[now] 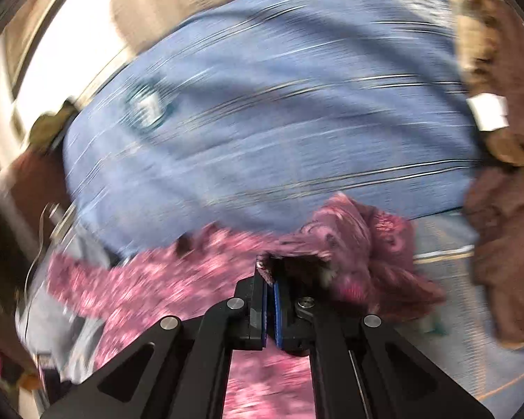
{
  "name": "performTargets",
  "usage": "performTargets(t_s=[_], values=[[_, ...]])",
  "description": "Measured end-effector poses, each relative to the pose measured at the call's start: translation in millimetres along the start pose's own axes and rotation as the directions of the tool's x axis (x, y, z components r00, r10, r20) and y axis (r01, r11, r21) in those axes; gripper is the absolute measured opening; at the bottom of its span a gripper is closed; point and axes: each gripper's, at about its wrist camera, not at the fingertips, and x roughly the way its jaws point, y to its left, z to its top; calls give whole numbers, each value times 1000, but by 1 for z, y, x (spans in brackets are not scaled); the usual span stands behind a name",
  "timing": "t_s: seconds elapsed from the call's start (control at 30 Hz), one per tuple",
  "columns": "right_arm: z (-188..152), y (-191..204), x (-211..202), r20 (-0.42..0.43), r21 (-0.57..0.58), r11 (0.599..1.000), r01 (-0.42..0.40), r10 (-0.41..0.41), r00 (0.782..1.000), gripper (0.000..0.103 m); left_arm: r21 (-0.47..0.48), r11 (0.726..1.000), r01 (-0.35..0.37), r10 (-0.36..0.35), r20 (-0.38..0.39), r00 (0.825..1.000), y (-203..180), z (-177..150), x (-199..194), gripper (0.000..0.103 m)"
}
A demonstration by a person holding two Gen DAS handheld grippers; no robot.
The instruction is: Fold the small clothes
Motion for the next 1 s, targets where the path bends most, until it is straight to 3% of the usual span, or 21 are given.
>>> performTargets(t_s=[0.2, 0.47, 0.77, 1.0], values=[[-50, 66, 23, -101, -99, 992, -82, 72, 992, 2, -41, 996, 76, -77, -7, 997, 11, -2, -8, 102], [-133, 134, 28, -220, -243, 958, -154, 100, 970, 2, -72, 992, 104, -105, -1, 995, 26, -2, -15, 102], [-183, 172, 24, -300, -240, 942, -234, 157, 941, 3, -105, 990, 92, -89, 35, 995, 46, -7, -31, 102], [-222, 177, 32, -458, -143, 931, -335, 237, 857, 11, -137, 981, 140, -135, 44, 990, 44, 4, -40, 102]])
